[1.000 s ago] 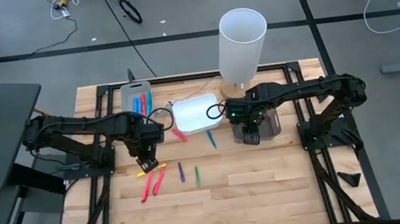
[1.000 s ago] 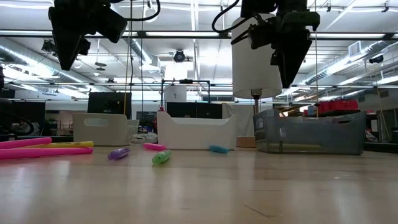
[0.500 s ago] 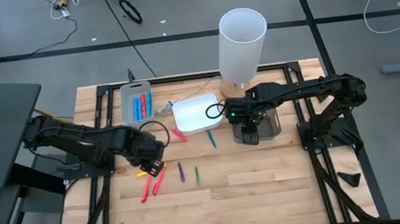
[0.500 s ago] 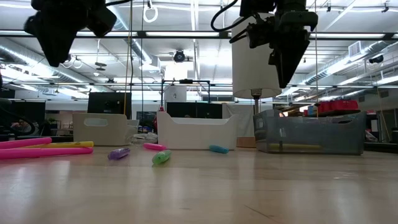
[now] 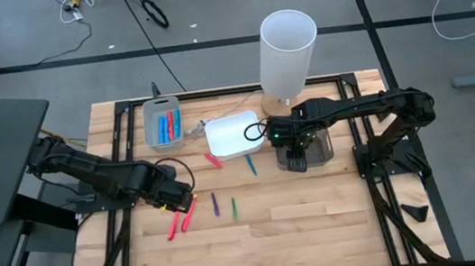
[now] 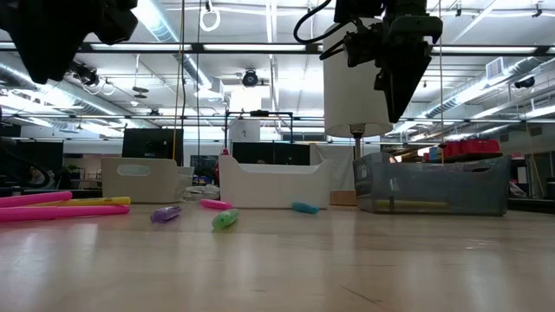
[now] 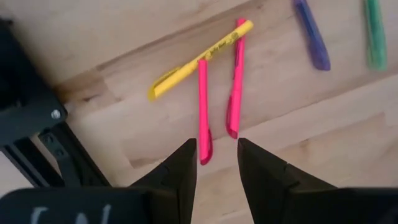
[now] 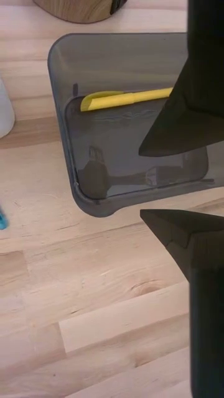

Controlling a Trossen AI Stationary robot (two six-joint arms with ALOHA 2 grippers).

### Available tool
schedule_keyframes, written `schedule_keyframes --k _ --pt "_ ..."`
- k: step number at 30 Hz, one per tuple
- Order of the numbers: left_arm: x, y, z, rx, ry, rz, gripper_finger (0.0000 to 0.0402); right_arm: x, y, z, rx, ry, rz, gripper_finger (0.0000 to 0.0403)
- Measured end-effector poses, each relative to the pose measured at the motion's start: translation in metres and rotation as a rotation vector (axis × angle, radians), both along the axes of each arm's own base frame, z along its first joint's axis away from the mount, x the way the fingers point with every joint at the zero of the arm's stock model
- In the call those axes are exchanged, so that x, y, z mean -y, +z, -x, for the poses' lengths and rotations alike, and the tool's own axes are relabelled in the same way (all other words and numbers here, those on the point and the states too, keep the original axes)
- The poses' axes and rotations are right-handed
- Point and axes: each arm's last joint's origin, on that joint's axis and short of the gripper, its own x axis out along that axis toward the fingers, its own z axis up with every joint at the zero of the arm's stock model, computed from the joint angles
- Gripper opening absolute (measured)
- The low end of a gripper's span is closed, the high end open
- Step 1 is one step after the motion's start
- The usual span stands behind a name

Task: Pick & Place Markers
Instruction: Put the left pink pen into the black transparent bin

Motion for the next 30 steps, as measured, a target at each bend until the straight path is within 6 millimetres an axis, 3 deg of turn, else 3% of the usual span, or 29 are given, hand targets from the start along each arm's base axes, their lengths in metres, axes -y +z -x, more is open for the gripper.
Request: schedule_keyframes --k 8,30 --pt "0.014 -0.011 -0.004 -0.033 0.003 -0.038 0.0122 0.0 0.0 -0.001 0.011 0.017 0.004 0.0146" --pt "0.04 -0.085 -0.038 -0.283 -0.028 -0.158 0.0122 0.0 0.0 -0.002 0.021 0.021 0.005 0.0146"
